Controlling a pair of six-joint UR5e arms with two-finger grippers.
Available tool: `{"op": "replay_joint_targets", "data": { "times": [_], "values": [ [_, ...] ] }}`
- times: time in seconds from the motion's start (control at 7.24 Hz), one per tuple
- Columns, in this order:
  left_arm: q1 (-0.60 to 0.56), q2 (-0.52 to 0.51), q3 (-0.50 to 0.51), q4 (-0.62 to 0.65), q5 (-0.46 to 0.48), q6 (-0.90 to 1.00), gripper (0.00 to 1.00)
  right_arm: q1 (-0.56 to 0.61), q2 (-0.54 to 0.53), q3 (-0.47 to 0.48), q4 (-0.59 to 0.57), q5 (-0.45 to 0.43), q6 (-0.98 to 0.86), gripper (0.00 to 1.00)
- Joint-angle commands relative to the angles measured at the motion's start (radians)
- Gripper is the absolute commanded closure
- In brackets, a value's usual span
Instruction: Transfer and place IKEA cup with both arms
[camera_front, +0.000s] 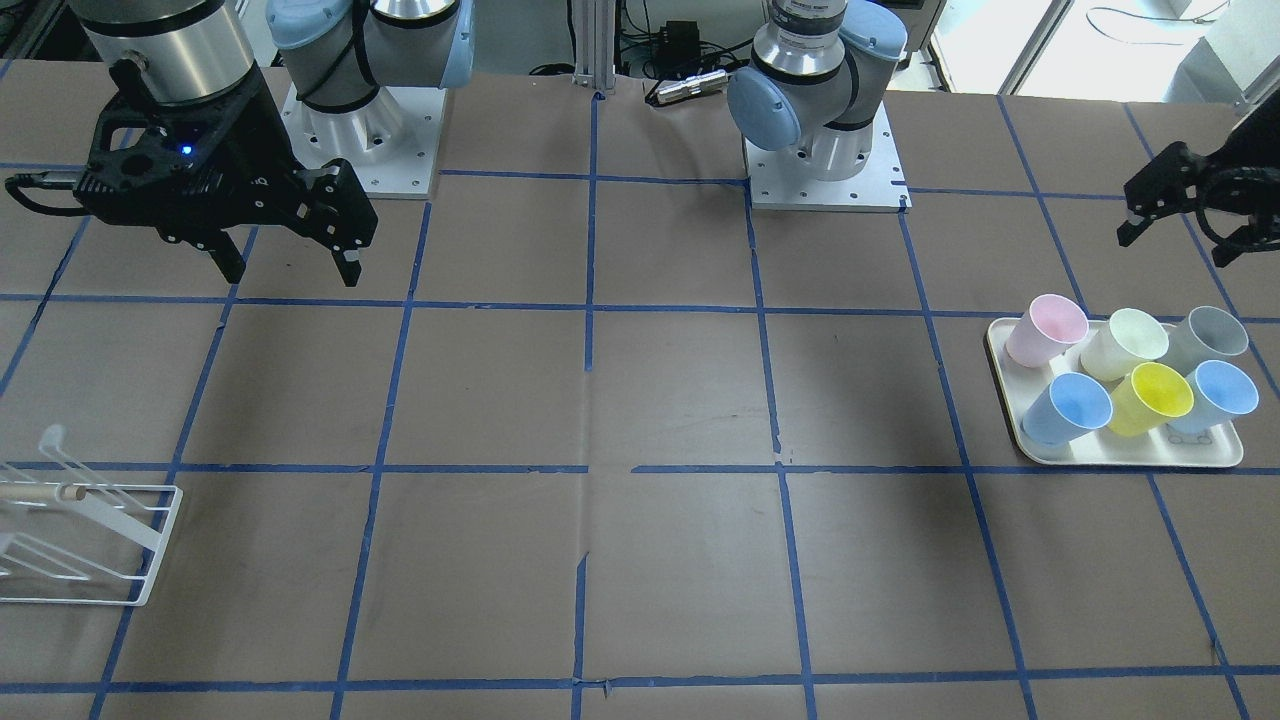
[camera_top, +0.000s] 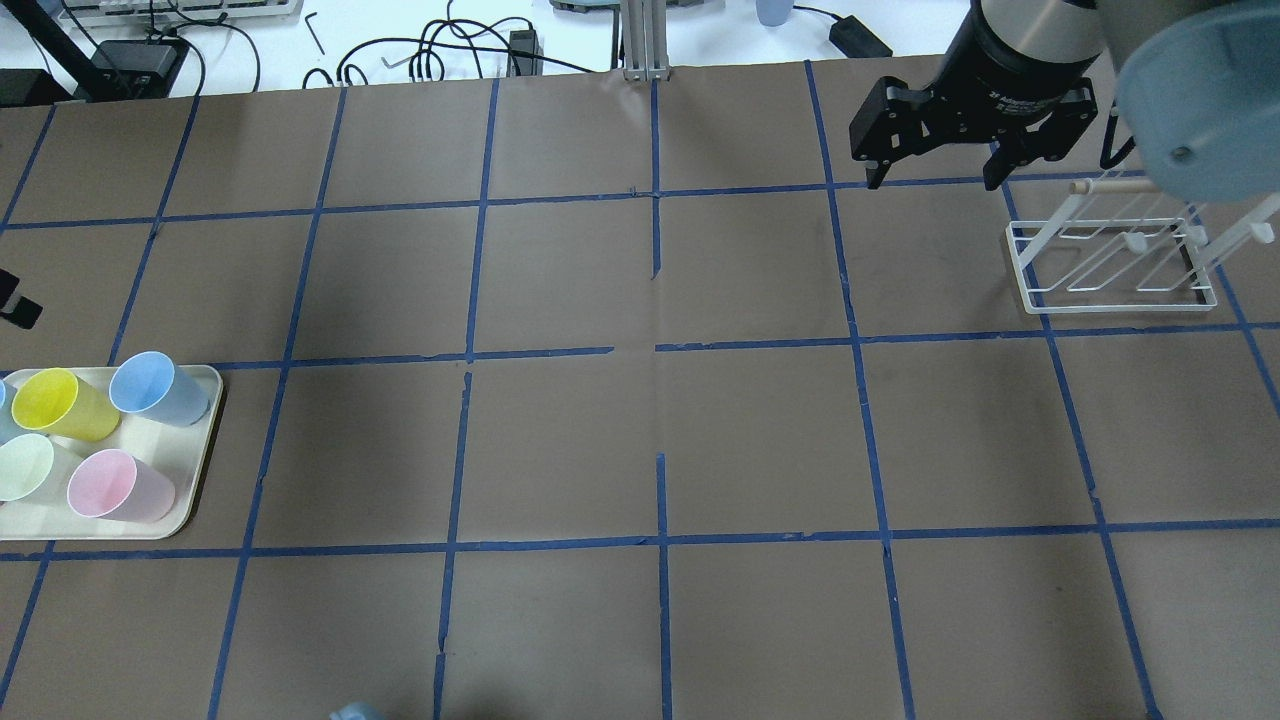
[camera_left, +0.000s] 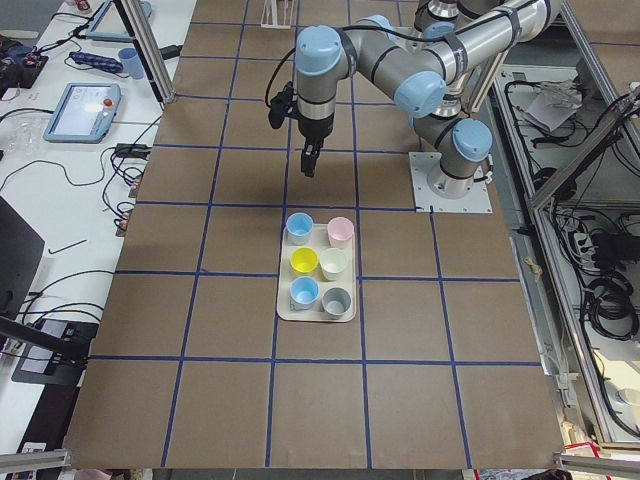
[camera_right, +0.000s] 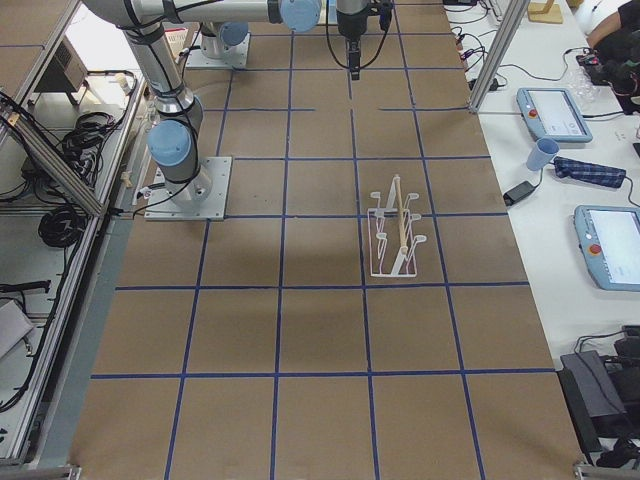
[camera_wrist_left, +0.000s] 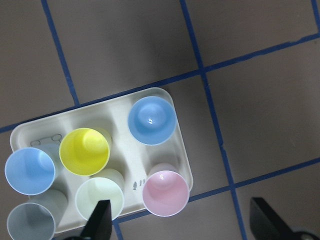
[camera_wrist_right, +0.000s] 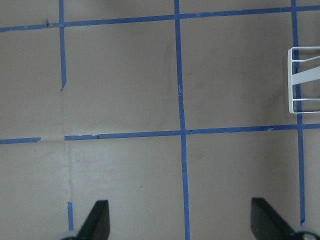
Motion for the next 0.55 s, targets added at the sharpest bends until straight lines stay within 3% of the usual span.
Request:
{"op": "replay_joint_targets", "data": {
  "times": [0.0,0.41],
  "values": [
    [-0.161,0.033,0.012,-0.02,0.055,-0.227,0.0,0.002,-0.001,0.001,0.002,0.0,0.0,0.0],
    [-0.43,0.021,0.032,-0.04,0.06,-0.634,0.0,0.0,-0.001,-0.015,0.09,0.0,0.0,0.0]
  ]
}}
